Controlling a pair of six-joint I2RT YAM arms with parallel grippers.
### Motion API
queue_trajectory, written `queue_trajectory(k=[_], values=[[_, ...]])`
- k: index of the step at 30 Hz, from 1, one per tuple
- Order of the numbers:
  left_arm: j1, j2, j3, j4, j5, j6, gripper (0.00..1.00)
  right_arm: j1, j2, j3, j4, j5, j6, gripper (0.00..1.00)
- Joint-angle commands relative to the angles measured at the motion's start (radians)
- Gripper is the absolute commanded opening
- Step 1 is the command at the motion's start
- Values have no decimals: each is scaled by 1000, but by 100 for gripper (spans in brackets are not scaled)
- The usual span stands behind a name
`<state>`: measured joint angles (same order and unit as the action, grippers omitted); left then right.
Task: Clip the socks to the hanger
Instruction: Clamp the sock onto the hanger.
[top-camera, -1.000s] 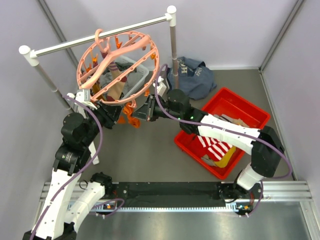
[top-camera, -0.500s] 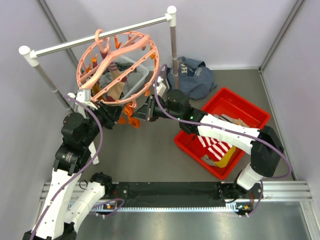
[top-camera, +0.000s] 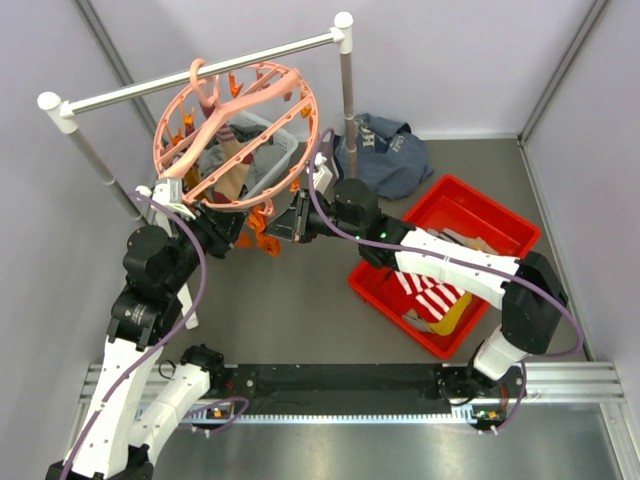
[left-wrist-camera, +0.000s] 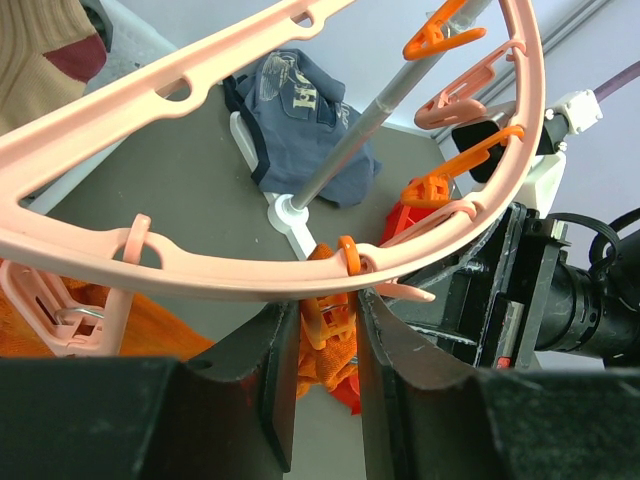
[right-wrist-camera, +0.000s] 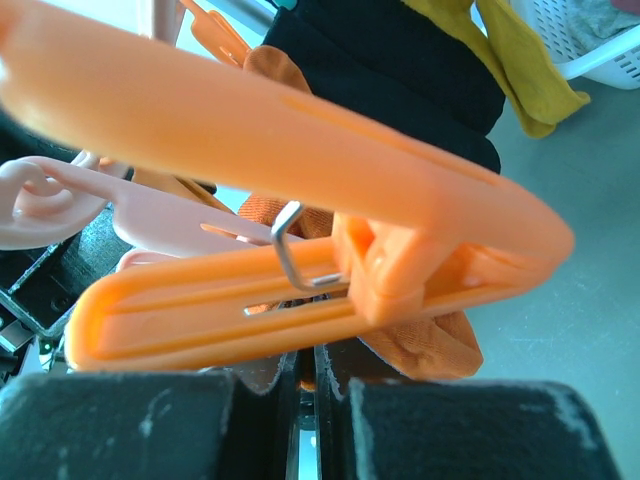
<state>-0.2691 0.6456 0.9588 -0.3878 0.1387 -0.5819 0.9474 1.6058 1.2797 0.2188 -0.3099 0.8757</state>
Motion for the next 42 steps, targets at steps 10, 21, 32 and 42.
queue_trajectory(k=[10,21,32,42], values=[[-1,-7,6,21,12,-3,39,19,-12,84,48,3,-7,0],[-1,-17,29,7,-8,2,70,19,-17,86,51,3,-14,6],[-1,-29,58,-29,-54,25,84,19,-89,-68,154,72,-145,53],[-1,-41,80,-57,-79,43,85,17,-185,-239,356,46,-395,63]])
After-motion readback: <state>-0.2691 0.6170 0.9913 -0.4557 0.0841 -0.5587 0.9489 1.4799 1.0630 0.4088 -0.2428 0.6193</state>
